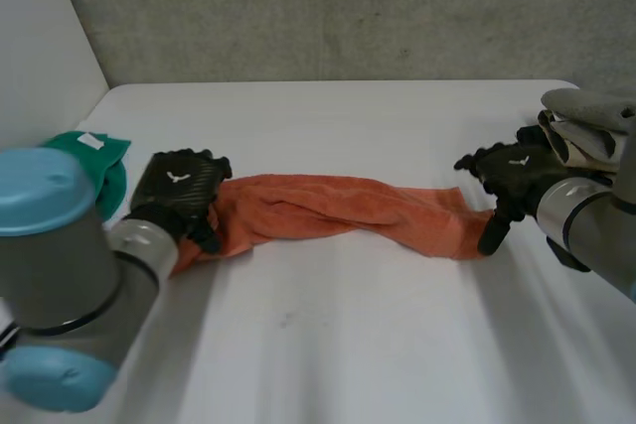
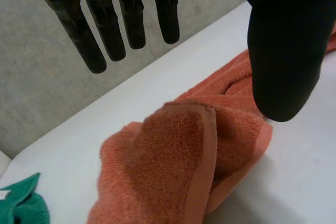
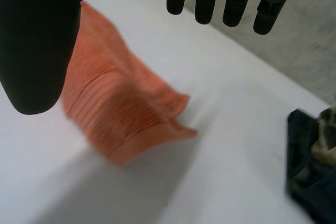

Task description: Fold the laundry.

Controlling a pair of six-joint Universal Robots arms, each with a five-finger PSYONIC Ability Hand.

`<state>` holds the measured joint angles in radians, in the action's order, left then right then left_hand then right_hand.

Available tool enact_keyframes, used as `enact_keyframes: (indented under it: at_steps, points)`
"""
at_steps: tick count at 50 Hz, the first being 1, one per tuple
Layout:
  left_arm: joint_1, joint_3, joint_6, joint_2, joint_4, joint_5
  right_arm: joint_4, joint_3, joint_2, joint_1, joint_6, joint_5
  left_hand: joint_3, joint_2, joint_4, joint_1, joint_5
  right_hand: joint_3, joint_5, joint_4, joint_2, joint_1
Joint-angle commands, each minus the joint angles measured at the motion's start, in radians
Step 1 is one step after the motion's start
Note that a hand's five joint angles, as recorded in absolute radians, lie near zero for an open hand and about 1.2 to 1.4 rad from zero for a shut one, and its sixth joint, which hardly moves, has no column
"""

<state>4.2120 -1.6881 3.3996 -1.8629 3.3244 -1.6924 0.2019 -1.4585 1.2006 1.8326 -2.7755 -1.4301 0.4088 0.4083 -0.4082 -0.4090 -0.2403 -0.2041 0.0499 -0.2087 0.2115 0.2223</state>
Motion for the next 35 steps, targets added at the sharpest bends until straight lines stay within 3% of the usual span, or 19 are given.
enact_keyframes:
  at_steps: [1,9,22,27,31,32,33,35]
  points:
    - [-0.033,0.181,0.027,-0.218,0.023,-0.162,-0.048,-0.055,-0.026,0.02,0.016,-0.012,0.086,0.087,-0.087,-0.086,-0.081,0.03,-0.05,0.034,-0.037,-0.048]
    - [0.019,0.237,0.015,-0.277,0.058,-0.302,-0.127,-0.123,-0.022,0.028,0.048,-0.027,0.063,0.064,-0.064,-0.063,-0.057,0.03,-0.05,0.034,-0.037,-0.048]
    - [0.123,0.145,0.067,-0.208,0.172,-0.306,-0.148,-0.12,-0.027,0.036,0.1,-0.032,0.092,0.093,-0.093,-0.092,-0.086,0.03,-0.05,0.034,-0.037,-0.048]
    - [0.157,0.139,0.075,-0.225,0.149,-0.271,-0.148,-0.102,-0.03,0.034,0.102,-0.033,0.286,0.286,-0.286,-0.285,-0.28,0.03,-0.05,0.034,-0.037,-0.048]
    - [0.177,0.148,0.067,-0.245,0.113,-0.213,-0.144,-0.076,-0.033,0.031,0.102,-0.029,0.599,0.6,-0.6,-0.599,-0.593,0.03,-0.05,0.034,-0.037,-0.048]
    - [0.183,0.156,0.061,-0.249,0.098,-0.19,-0.141,-0.062,-0.036,0.03,0.102,-0.027,0.856,0.857,-0.857,-0.856,-0.85,0.03,-0.05,0.034,-0.037,-0.048]
    - [0.187,0.16,0.058,-0.249,0.09,-0.182,-0.138,-0.056,-0.036,0.03,0.103,-0.027,0.954,0.955,-0.955,-0.954,-0.949,0.03,-0.05,0.034,-0.037,-0.048]
    - [0.194,0.168,0.049,-0.245,0.073,-0.167,-0.127,-0.039,-0.039,0.03,0.109,-0.026,0.987,0.988,-0.988,-0.987,-0.981,0.03,-0.05,0.034,-0.037,-0.048]
